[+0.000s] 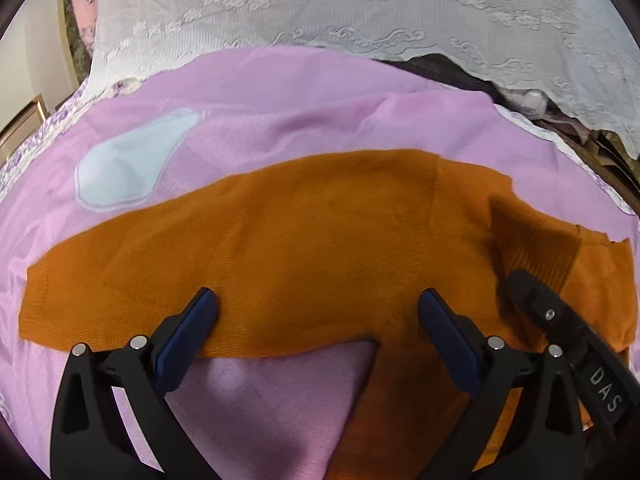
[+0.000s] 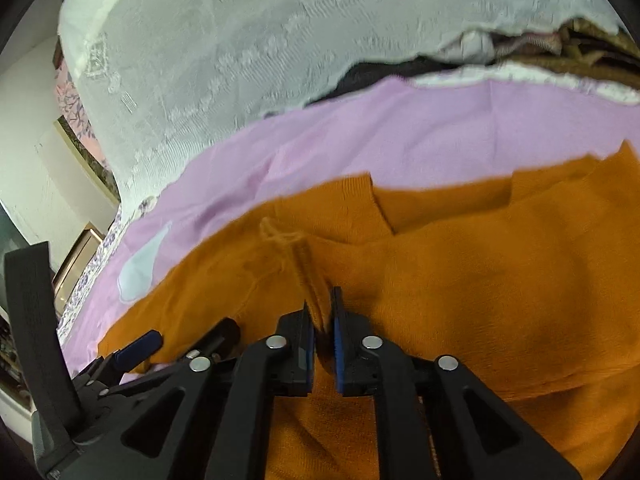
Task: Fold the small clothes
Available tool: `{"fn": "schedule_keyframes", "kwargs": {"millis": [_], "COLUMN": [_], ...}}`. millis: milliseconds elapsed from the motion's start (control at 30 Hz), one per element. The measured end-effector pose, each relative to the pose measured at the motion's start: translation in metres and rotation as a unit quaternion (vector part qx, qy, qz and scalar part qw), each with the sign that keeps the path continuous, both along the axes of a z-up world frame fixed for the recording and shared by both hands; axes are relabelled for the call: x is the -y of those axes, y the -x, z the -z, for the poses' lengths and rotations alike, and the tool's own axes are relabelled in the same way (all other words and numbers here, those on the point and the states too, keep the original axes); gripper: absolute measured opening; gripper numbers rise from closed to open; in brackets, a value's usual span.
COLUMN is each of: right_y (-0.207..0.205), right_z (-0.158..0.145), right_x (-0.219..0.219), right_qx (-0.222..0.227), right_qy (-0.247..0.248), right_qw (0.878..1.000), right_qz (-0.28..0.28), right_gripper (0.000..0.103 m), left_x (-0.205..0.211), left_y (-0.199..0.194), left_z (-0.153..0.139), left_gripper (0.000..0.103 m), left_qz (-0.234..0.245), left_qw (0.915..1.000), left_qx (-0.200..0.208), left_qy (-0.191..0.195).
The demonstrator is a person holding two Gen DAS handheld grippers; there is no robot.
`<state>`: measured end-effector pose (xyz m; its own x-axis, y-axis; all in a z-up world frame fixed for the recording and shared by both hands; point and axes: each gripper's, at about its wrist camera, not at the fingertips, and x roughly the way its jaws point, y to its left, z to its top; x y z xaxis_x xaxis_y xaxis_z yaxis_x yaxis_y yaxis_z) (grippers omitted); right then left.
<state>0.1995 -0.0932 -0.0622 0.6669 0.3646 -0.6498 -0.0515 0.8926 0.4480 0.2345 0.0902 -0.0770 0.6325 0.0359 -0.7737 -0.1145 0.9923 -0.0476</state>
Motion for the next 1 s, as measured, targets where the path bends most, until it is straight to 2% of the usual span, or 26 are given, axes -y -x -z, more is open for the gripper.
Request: {"fn": "schedule_keyframes", "kwargs": {"millis": [100,200,333,400,467,500,533,567,600,633,667,700,767,800,833,867,900,933,1000], "right_y": [0.007,0.027,0.057,0.067,0.072,0.071,0.068,0.062,0.056,0.047,0.043,0.038,0.030,0.027,0.021,0.020,0.019,0.018,0.022], "right_z": [-0.005,-0.027,-0.049,-0.052,-0.052,-0.050,-0.047,-0.043,-0.037,-0.029,-0.024,-0.018,-0.002,0.008,0.025,0.034,0.041,0.042,0.036], "right_x": [0.008,0.018,0.043,0.056,0.070,0.078,0.090,0.101,0.112,0.126,0.135,0.143,0.163,0.173,0.190,0.198,0.206,0.211,0.211], "right_qx": [0.006,0.046,0.089,0.099,0.107,0.107,0.101,0.088,0.071,0.054,0.044,0.036,0.009,-0.009,-0.039,-0.044,-0.046,-0.051,-0.036], "right_qy": [-0.030,-0.034,-0.006,0.010,0.051,0.064,0.065,0.055,0.034,0.007,-0.003,-0.005,0.005,0.003,-0.039,-0.079,-0.116,-0.136,-0.124], "right_qw": [1.000,0.998,0.995,0.994,0.993,0.992,0.993,0.994,0.996,0.998,0.998,0.998,0.996,0.995,0.992,0.990,0.986,0.984,0.984], "right_qz": [-0.005,-0.023,-0.050,-0.047,-0.021,-0.008,0.008,0.018,0.028,0.040,0.049,0.059,0.090,0.104,0.109,0.107,0.108,0.108,0.119], "right_gripper": [0.027,0.030,0.047,0.047,0.046,0.040,0.023,0.015,0.007,0.004,0.004,0.004,0.003,0.000,0.000,0.000,0.000,0.000,0.000], "left_x": [-0.001,0.002,-0.003,-0.004,-0.003,-0.001,0.004,0.009,0.017,0.026,0.038,0.055,0.074,0.082,0.088,0.094,0.099,0.101,0.102], "left_y": [0.002,0.006,0.017,0.021,0.023,0.023,0.022,0.021,0.019,0.017,0.014,0.008,0.000,-0.008,-0.015,-0.019,-0.016,-0.015,-0.012], "left_z": [-0.001,-0.005,-0.022,-0.028,-0.032,-0.033,-0.035,-0.037,-0.039,-0.039,-0.038,-0.034,-0.021,-0.008,0.007,0.018,0.017,0.015,0.014], "left_gripper": [0.099,0.099,0.099,0.099,0.099,0.099,0.099,0.099,0.099,0.099,0.099,0.099,0.099,0.099,0.099,0.099,0.099,0.099,0.099], "left_qz": [0.004,0.015,0.025,0.028,0.043,0.055,0.068,0.078,0.089,0.099,0.114,0.133,0.125,0.110,0.104,0.106,0.107,0.106,0.106], "left_qw": [1.0000,0.9999,0.9987,0.9979,0.9960,0.9944,0.9918,0.9893,0.9868,0.9856,0.9850,0.9856,0.9907,0.9933,0.9936,0.9931,0.9932,0.9931,0.9932], "left_qx": [0.002,0.008,0.036,0.046,0.044,0.041,0.038,0.036,0.033,0.030,0.023,0.011,-0.001,-0.017,-0.041,-0.050,-0.035,-0.033,-0.027], "left_qy": [0.003,-0.003,0.024,0.037,0.064,0.081,0.101,0.118,0.131,0.134,0.127,0.103,0.055,0.028,0.011,-0.011,-0.029,-0.037,-0.041]}}
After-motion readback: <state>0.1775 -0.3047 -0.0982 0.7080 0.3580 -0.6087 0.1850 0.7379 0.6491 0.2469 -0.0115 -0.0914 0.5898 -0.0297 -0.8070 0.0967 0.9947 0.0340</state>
